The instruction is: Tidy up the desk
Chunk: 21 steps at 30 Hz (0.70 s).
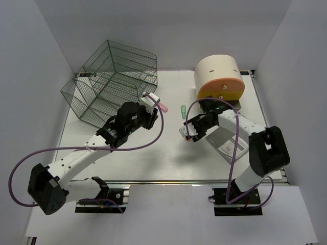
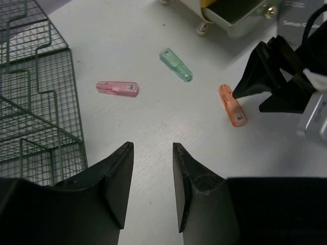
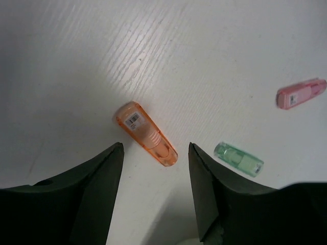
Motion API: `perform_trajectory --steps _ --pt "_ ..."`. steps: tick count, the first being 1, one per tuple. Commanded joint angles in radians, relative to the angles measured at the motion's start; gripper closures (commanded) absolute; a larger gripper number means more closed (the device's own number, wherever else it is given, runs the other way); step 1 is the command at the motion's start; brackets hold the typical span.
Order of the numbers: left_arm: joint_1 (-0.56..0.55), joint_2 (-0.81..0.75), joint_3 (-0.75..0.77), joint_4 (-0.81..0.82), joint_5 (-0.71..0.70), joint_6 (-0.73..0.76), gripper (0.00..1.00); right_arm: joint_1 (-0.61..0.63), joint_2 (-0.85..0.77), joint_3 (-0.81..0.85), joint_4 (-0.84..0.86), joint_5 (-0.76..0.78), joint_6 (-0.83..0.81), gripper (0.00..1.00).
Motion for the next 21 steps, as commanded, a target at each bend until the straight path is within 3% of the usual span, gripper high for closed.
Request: perform_trajectory --steps 1,13,21 --pt "0.0 -0.001 0.018 -0.021 -0.094 -0.002 0.53 0.059 0.065 0.048 -0.053 0.171 -0.2 0.41" --pt "0.0 0.019 0.032 -0.038 -0.125 -0.007 0.53 0.156 0.215 0.065 -0.041 0.404 -0.296 0.42" --pt "0.0 0.021 0.031 -0.037 -0.12 -0.008 0.52 0.167 0.307 0.099 -0.125 0.429 -0.293 0.54"
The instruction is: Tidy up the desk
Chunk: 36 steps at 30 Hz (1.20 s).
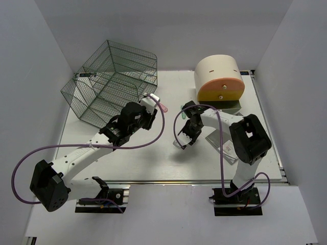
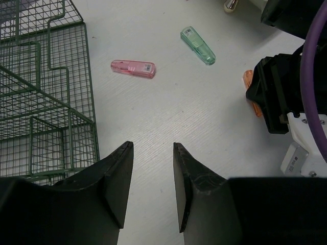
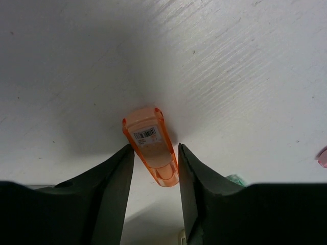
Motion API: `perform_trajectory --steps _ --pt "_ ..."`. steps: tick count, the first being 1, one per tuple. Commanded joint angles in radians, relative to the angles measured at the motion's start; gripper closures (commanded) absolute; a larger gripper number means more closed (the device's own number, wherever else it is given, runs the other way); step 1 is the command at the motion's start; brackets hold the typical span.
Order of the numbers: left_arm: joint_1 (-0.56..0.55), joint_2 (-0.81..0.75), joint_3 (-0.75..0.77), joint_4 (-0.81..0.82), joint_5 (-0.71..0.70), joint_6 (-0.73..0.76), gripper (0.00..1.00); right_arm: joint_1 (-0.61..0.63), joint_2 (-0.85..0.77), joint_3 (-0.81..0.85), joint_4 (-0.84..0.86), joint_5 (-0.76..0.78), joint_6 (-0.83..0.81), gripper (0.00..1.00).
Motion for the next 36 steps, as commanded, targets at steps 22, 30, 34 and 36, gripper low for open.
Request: perform_trajectory --steps 22,30,34,36 --pt "0.009 0.005 0.026 0.008 -0.006 -0.019 0.54 0.004 -0.246 -0.059 0.144 -0.388 0.793 1.0" --pt "0.009 0.023 0.023 0.015 0.013 -0.027 0.55 -0.033 -0.467 -0.124 0.253 -0.023 0.949 1.0" --pt "0.009 0.048 0.027 0.015 0.043 -0.033 0.55 -0.073 -0.533 -0.16 0.329 0.166 0.846 1.0" --pt "0.009 0.057 0.029 0.015 0.063 -0.039 0.55 -0.094 -0.531 -0.161 0.368 0.262 0.805 1.0"
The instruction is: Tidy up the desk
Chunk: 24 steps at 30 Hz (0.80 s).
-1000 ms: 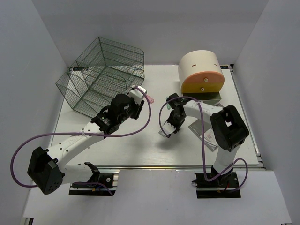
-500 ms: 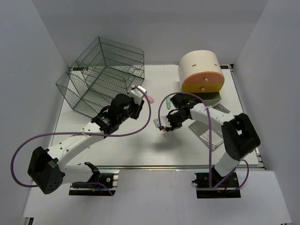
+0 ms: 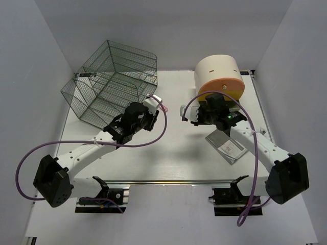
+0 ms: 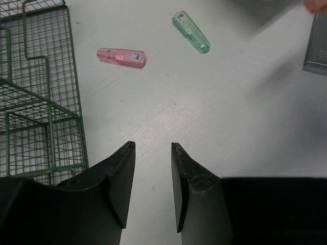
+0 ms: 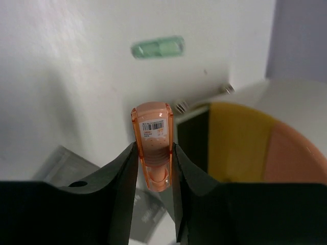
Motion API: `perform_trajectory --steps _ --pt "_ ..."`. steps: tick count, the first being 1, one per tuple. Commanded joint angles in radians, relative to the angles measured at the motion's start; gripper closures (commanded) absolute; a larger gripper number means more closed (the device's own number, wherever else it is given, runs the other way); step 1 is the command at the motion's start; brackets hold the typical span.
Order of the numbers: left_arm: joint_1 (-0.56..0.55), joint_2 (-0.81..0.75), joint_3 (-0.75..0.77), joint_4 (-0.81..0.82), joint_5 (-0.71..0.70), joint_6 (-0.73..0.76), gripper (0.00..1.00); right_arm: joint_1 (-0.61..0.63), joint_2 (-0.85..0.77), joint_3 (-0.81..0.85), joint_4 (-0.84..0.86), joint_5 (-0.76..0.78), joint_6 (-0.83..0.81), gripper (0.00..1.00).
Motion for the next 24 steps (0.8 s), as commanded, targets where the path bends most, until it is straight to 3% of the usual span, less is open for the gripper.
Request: perform_trajectory --steps 1,7,10,14,20,24 --pt "0.007 0.023 0.029 0.013 0.045 -0.016 0.55 -0.027 -0.006 -0.013 0.105 0.221 -0.1 1.0" --pt "0.007 0.1 0.033 0.056 0.125 -0.114 0.54 -0.058 0.074 0.001 0.19 0.324 -0.207 1.0" --pt "0.007 0.195 0.097 0.043 0.125 -0.219 0.45 -0.072 0.129 0.02 0.213 0.348 -0.233 0.97" --pt "0.007 0.339 0.255 -0.052 0.096 -0.376 0.38 -0.078 0.191 0.043 0.233 0.379 -0.247 0.83" --pt "0.007 0.514 0.495 -0.232 -0.055 -0.61 0.29 -0.103 0.228 0.046 0.297 0.397 -0.234 0.64" --pt "0.016 0.615 0.569 -0.26 -0.056 -0.711 0.27 -0.129 0.226 0.052 0.302 0.37 -0.22 0.63"
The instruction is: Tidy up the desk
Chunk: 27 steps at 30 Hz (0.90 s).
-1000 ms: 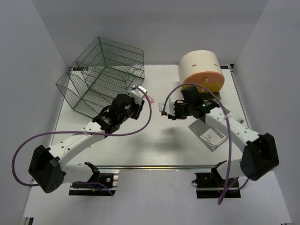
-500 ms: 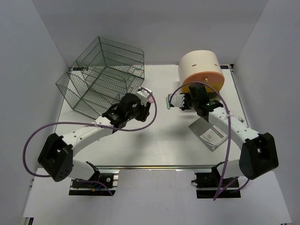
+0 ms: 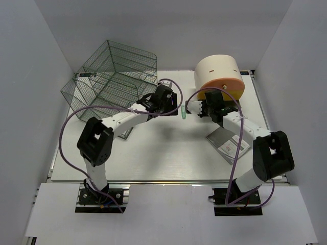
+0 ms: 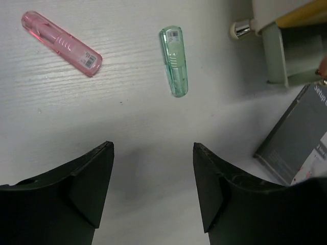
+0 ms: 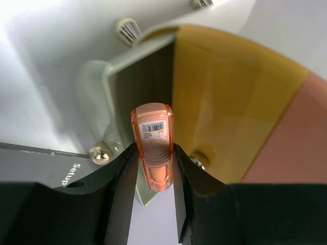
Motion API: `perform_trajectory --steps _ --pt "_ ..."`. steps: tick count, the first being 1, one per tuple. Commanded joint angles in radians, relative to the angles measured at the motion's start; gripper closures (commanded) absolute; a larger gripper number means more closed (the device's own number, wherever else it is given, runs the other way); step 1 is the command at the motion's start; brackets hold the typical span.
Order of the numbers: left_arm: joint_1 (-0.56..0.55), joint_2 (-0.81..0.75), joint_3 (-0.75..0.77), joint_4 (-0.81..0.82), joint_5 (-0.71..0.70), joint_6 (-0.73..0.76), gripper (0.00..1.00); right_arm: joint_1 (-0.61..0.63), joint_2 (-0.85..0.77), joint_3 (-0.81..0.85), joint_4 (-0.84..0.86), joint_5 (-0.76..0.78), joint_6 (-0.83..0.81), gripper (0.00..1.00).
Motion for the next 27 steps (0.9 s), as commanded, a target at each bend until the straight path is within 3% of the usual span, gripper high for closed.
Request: perform_trajectory --steps 1,2,5,9,12,14,15,16,17,21,23,27 --pt "0.019 0.029 0.055 -0.064 -0.031 -0.159 0.27 -0.021 -0.012 0.052 0.058 -0.006 0.001 0.63" --pt "0.03 0.035 0.052 -0.048 -0.007 -0.199 0.27 -0.033 -0.012 0.056 0.052 -0.019 0.009 0.53" --pt "0.053 0.07 0.064 -0.035 0.016 -0.273 0.27 -0.051 -0.023 0.064 0.037 -0.056 0.039 0.4" --pt "0.076 0.133 0.14 -0.053 0.056 -0.353 0.28 -0.071 -0.089 0.043 0.038 -0.115 0.095 0.4" --pt "0.088 0.198 0.229 -0.104 0.039 -0.406 0.32 -0.082 -0.179 0.015 0.059 -0.188 0.223 0.43" --pt "0.098 0.248 0.28 -0.153 0.015 -0.437 0.35 -0.09 -0.247 -0.009 0.061 -0.325 0.428 0.58" --pt "0.098 0.264 0.326 -0.168 -0.011 -0.446 0.38 -0.1 -0.325 -0.028 0.072 -0.375 0.517 0.72" --pt "0.098 0.281 0.351 -0.181 -0.023 -0.451 0.39 -0.105 -0.365 -0.058 0.132 -0.41 0.615 0.99" --pt "0.098 0.314 0.374 -0.213 -0.039 -0.46 0.39 -0.11 -0.409 -0.137 0.162 -0.452 0.83 1.0" --pt "0.098 0.406 0.51 -0.332 -0.135 -0.48 0.41 -0.117 -0.606 -0.31 0.297 -0.639 1.096 1.0" --pt "0.098 0.429 0.55 -0.379 -0.186 -0.495 0.41 -0.134 -0.635 -0.353 0.308 -0.732 1.147 1.0" --pt "0.098 0.445 0.537 -0.392 -0.264 -0.5 0.36 -0.16 -0.669 -0.404 0.351 -0.754 1.169 1.0"
